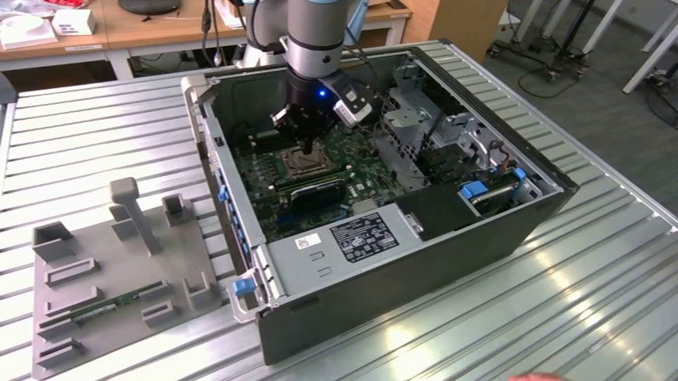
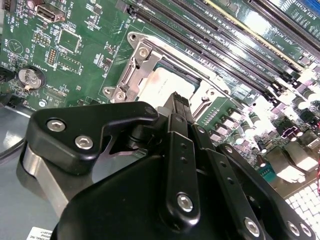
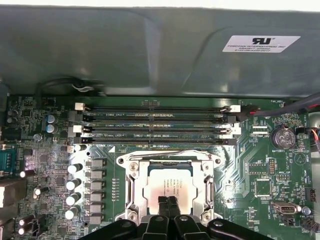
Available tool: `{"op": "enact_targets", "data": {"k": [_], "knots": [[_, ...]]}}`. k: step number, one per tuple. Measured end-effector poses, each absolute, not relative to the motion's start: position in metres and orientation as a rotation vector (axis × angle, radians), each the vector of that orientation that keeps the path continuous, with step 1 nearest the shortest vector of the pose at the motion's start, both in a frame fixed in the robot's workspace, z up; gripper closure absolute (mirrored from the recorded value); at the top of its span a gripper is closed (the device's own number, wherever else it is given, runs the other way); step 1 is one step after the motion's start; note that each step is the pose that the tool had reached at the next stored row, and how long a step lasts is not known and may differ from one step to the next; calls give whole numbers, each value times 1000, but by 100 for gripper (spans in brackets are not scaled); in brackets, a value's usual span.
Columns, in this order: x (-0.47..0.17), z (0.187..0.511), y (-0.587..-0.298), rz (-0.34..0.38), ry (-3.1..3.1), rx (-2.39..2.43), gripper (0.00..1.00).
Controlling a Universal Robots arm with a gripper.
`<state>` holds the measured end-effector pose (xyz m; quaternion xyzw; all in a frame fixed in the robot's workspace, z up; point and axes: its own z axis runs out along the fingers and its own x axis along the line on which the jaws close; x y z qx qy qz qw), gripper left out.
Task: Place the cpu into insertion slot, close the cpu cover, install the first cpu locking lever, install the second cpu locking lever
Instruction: 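Install the second cpu locking lever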
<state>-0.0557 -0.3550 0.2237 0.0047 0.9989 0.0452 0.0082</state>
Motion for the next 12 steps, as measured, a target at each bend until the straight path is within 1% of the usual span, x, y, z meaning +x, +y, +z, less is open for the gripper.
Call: {"op": "enact_targets", "data": {"k": [12], "knots": [[-55, 227, -355, 141, 3122, 15, 89]]}}
